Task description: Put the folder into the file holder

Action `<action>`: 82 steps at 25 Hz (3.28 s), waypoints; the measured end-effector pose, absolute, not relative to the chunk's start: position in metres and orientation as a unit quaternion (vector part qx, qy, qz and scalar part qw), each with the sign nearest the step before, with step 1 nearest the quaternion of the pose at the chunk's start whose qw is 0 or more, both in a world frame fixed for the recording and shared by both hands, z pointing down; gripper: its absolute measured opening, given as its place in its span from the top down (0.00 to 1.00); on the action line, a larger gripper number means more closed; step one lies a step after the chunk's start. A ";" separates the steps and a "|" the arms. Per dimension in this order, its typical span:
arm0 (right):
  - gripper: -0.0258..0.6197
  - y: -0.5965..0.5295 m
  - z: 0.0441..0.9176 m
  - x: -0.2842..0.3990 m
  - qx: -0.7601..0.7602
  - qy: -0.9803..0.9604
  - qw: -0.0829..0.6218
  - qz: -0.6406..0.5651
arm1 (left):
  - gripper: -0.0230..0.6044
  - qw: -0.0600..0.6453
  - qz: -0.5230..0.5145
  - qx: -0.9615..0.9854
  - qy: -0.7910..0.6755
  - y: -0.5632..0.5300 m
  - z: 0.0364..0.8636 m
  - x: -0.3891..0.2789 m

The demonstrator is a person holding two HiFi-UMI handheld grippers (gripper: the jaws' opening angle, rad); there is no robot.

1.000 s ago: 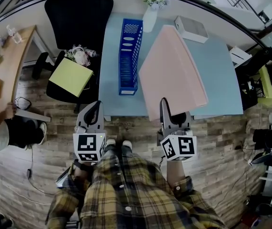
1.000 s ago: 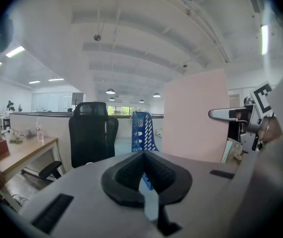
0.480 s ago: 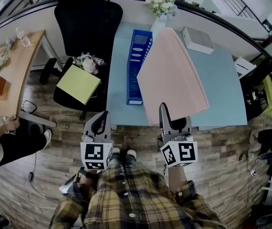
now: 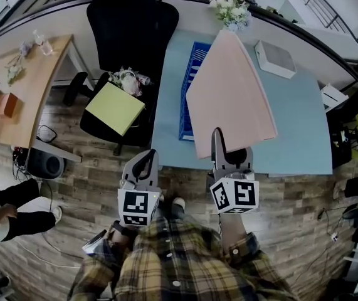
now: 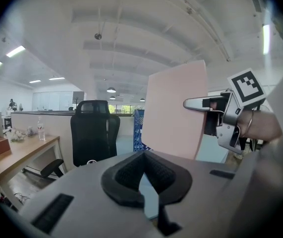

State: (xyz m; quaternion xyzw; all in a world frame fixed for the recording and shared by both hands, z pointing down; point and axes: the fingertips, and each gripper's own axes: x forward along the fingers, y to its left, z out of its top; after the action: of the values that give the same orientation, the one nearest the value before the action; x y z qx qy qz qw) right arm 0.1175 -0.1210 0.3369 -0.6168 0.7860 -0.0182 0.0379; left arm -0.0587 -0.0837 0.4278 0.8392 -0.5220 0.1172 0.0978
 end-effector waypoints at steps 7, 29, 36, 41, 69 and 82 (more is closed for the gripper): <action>0.70 -0.143 0.338 0.114 -0.632 0.774 0.048 -0.013 | 0.98 0.102 0.123 0.843 -0.513 -0.089 0.434 -0.056; 0.70 -0.201 0.346 0.116 -0.661 0.746 0.083 -0.023 | 0.98 0.130 0.132 0.848 -0.496 -0.126 0.455 -0.055; 0.70 -0.212 0.354 0.115 -0.665 0.742 0.075 -0.027 | 0.98 0.140 0.138 0.850 -0.488 -0.134 0.463 -0.054; 0.70 -0.215 0.368 0.111 -0.666 0.742 0.061 -0.037 | 0.98 0.147 0.140 0.849 -0.487 -0.137 0.470 -0.059; 0.70 -0.228 0.440 0.085 -0.662 0.748 -0.037 -0.045 | 0.98 0.167 0.144 0.843 -0.491 -0.151 0.490 -0.089; 0.70 -0.228 0.465 0.084 -0.663 0.743 -0.064 -0.061 | 0.98 0.167 0.146 0.842 -0.491 -0.152 0.490 -0.098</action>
State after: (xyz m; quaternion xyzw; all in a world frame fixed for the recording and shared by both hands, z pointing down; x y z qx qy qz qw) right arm 0.0837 -0.2278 0.4650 -0.6633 0.7431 -0.0612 -0.0636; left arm -0.0981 -0.1524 0.4902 0.8423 -0.4912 0.1465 0.1666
